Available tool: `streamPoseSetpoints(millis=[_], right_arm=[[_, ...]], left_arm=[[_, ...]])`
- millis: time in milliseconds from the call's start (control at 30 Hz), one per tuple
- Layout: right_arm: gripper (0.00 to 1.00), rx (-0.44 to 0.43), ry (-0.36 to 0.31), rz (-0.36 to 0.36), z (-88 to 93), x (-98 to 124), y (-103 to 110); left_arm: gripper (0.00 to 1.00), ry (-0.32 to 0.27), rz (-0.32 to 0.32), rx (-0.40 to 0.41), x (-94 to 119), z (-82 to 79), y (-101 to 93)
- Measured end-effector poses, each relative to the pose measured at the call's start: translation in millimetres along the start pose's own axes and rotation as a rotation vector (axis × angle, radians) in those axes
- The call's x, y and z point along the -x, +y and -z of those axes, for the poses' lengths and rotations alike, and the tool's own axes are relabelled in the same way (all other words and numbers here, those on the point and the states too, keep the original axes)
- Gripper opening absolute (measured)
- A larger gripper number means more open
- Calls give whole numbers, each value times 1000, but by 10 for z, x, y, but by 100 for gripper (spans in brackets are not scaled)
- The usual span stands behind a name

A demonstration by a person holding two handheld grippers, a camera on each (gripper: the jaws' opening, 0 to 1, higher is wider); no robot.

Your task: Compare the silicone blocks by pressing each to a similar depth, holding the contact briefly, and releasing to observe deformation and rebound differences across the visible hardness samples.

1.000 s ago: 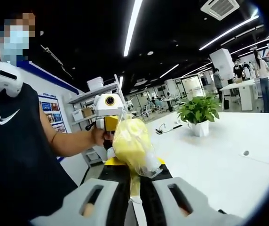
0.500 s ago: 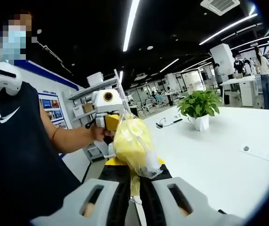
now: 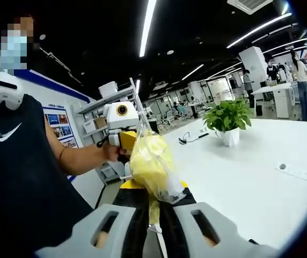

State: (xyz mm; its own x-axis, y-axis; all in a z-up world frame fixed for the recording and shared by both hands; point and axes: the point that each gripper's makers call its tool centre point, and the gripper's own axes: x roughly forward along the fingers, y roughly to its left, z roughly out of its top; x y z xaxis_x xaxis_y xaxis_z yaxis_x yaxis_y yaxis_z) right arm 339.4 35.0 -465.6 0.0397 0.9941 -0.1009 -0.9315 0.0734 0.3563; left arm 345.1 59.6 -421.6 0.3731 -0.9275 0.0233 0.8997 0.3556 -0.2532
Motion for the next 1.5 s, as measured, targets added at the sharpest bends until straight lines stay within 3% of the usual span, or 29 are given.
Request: streamPoseSetpoints(millis=[233,433,1033,1233,1300,1367,1500], right_arm=[[1,13,-9,-6,-17,-12,10],[1,28,-16,-9,-14,-23,20],[0,28,-30,-5,-34,26,-1],[2,-15,-62,-14,-67,18,42],[4,80,-93,1,-103,8,43],[5,50,-92,-10,-106,9,60],[7,85,-125,-6,-163,-4,66]], left_arm=[[0,-13,5,77,29,-13,-13],[0,0,13,94,38,-11,-26],[0,-6,21,101,-17,-29,-36],[0,-26,26,102,-14,-70,-58],[0,-31,23,99,-14,-94,-61],[0,-36,29,107,-9,-112,-77],[0,-54,20,95,-7,-173,-124]])
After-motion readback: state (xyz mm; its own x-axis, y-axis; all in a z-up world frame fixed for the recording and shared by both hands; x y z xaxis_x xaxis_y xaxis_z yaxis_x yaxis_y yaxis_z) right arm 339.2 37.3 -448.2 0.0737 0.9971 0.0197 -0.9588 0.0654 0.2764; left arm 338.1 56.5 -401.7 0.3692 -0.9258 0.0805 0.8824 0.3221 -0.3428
